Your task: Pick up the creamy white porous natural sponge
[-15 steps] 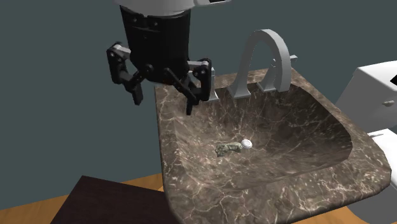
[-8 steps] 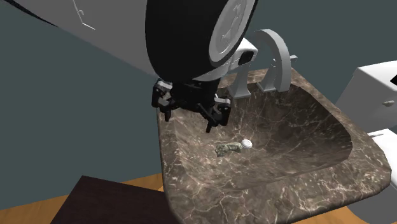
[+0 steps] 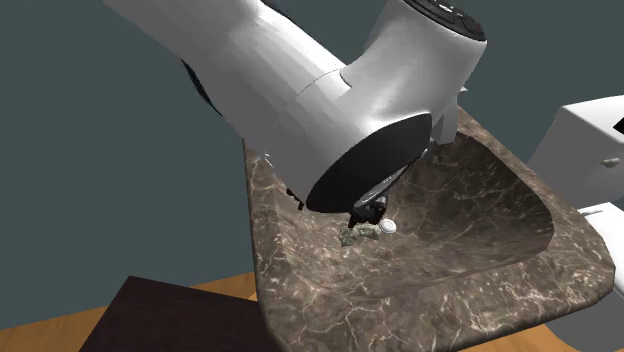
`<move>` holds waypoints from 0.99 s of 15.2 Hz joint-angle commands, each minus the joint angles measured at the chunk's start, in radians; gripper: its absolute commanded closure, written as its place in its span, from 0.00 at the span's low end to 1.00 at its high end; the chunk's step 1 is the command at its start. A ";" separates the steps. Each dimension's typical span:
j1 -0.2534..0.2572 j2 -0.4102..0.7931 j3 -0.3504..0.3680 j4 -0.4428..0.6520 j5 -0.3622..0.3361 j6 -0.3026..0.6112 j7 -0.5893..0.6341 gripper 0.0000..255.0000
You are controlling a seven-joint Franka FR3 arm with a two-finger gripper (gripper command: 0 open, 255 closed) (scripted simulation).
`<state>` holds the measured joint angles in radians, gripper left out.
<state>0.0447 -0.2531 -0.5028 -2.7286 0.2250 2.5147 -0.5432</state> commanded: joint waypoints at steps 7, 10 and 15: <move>0.084 0.453 -0.071 0.176 0.719 0.080 -0.598 0.00; 0.003 0.607 -0.003 0.274 0.912 0.044 -0.754 0.00; -0.051 0.714 0.050 0.337 1.028 0.034 -0.850 0.00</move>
<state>0.0020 0.4404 -0.4630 -2.4031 1.2290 2.5483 -1.3741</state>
